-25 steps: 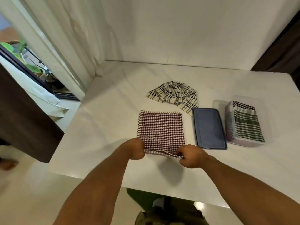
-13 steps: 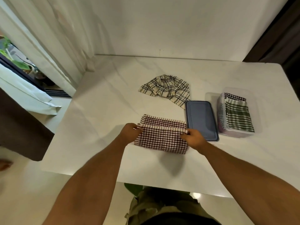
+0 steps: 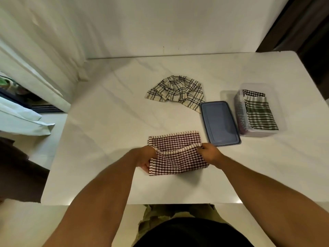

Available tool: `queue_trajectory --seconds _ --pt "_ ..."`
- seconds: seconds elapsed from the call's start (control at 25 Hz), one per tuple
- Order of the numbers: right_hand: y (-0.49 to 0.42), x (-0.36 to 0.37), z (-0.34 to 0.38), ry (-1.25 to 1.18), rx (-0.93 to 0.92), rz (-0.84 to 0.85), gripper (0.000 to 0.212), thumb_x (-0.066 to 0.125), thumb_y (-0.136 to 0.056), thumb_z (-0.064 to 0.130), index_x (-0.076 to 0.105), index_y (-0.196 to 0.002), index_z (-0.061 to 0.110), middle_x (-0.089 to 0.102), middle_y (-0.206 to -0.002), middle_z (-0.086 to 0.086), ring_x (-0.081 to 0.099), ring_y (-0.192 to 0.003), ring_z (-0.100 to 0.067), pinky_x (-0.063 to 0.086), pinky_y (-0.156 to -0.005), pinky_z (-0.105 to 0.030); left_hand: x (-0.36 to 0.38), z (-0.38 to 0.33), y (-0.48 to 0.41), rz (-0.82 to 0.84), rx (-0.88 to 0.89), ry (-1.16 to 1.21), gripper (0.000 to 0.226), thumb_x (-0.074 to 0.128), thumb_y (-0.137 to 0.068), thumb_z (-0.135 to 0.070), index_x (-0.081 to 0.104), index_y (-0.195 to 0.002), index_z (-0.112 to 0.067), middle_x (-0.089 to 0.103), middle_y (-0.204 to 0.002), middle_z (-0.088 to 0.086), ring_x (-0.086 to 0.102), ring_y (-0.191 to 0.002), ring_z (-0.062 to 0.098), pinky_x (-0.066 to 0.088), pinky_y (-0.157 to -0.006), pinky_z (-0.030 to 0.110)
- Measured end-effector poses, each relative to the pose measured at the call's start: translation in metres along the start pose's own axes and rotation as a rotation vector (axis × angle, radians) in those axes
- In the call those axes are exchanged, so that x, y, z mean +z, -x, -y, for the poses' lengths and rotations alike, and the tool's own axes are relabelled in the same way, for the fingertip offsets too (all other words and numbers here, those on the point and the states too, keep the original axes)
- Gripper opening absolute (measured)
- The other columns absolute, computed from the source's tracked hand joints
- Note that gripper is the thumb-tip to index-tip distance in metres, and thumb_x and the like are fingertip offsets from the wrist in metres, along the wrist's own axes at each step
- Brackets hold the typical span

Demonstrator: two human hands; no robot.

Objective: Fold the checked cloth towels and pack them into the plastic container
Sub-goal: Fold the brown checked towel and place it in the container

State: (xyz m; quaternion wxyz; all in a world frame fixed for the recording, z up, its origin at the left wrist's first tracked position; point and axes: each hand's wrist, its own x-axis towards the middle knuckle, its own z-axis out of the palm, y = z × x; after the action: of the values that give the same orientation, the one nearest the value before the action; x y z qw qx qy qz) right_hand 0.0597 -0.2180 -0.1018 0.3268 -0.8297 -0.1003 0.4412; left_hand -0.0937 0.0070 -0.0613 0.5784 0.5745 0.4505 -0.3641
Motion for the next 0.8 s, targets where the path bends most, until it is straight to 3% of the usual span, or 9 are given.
queue_trajectory --seconds 0.2,0.32,0.4,0.56,0.72,0.8 --pt "-0.009 -0.005 0.009 -0.075 -0.031 -0.151 0.018 0.055 -0.099 0.018 0.064 -0.097 0.003 0.067 -0.095 -0.011 0.064 -0.091 -0.028 0.053 -0.079 -0.037 -0.014 -0.004 -0.01 -0.148 0.247 0.089 0.022 0.056 -0.09 -0.005 0.069 -0.107 -0.01 0.074 -0.1 0.011 0.072 -0.09 0.027 0.06 -0.079 0.045" --pt "-0.015 -0.007 0.019 -0.08 -0.051 -0.221 0.01 0.056 -0.097 0.012 0.063 -0.103 0.007 0.066 -0.092 -0.005 0.064 -0.091 -0.026 0.052 -0.079 -0.035 -0.018 -0.003 -0.02 -0.293 0.32 0.137 0.019 0.057 -0.088 -0.003 0.072 -0.099 -0.01 0.074 -0.095 0.011 0.073 -0.083 0.026 0.062 -0.071 0.04" --pt "-0.02 -0.006 0.023 -0.031 -0.054 -0.233 0.019 0.056 -0.096 0.009 0.064 -0.113 0.007 0.066 -0.097 -0.006 0.065 -0.096 -0.027 0.053 -0.082 -0.036 -0.018 -0.002 -0.029 -0.366 0.32 0.14 0.019 0.056 -0.089 -0.005 0.071 -0.099 -0.01 0.073 -0.095 0.01 0.072 -0.083 0.026 0.062 -0.069 0.038" --pt "-0.031 -0.004 0.027 0.126 -0.029 -0.343 0.027 0.057 -0.097 0.016 0.064 -0.122 0.007 0.069 -0.113 -0.011 0.065 -0.103 -0.03 0.052 -0.085 -0.032 -0.019 -0.002 -0.049 -0.495 0.333 0.079 0.026 0.054 -0.09 -0.012 0.071 -0.11 -0.011 0.073 -0.104 0.009 0.07 -0.093 0.027 0.058 -0.085 0.046" --pt "-0.037 -0.002 0.03 0.175 -0.011 -0.393 0.029 0.056 -0.098 0.022 0.062 -0.124 0.01 0.068 -0.115 -0.012 0.066 -0.101 -0.029 0.054 -0.083 -0.034 -0.022 -0.004 -0.06 -0.604 0.359 0.059 0.025 0.054 -0.092 -0.015 0.069 -0.112 -0.014 0.072 -0.109 0.009 0.068 -0.099 0.028 0.055 -0.091 0.046" --pt "-0.039 -0.002 0.031 0.228 0.005 -0.387 0.027 0.056 -0.099 0.023 0.062 -0.122 0.01 0.068 -0.114 -0.013 0.066 -0.099 -0.03 0.055 -0.082 -0.035 -0.022 -0.005 -0.062 -0.636 0.351 0.002 0.025 0.054 -0.092 -0.016 0.069 -0.112 -0.012 0.071 -0.11 0.008 0.067 -0.099 0.026 0.054 -0.09 0.039"
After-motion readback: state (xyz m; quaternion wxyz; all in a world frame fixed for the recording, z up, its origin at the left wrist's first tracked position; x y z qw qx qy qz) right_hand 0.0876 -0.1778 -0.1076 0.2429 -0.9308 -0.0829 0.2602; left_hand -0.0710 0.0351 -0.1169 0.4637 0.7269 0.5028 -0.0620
